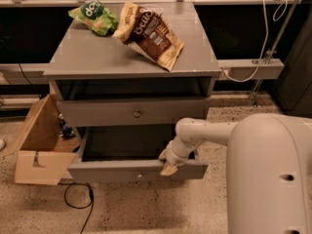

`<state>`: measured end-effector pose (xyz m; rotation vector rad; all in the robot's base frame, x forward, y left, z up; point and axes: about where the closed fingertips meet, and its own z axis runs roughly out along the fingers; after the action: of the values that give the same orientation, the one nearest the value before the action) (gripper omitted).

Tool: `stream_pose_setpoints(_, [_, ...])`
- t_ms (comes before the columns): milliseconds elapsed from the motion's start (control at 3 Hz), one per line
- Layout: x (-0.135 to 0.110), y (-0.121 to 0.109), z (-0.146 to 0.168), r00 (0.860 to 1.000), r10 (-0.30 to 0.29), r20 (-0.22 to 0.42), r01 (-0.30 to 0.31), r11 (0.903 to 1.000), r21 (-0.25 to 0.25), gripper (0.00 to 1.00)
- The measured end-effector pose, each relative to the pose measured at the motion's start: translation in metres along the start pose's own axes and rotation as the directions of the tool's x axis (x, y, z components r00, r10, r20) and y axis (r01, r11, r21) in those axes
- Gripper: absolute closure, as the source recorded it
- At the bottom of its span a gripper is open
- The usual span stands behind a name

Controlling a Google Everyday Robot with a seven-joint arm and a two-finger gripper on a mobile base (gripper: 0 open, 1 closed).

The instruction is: Open middle drawer

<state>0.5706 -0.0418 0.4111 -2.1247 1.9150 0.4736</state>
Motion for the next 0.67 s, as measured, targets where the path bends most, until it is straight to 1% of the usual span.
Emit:
stream_pose_setpoints(333, [0.001, 0.012, 0.003, 1.000, 0.004, 0.022, -0.004, 1.0000, 0.001, 0.86])
stream_pose_setpoints(667, [0.002, 0.028, 0.006, 0.998, 0.009, 0.063, -0.010, 0.9998, 0.019, 0.96])
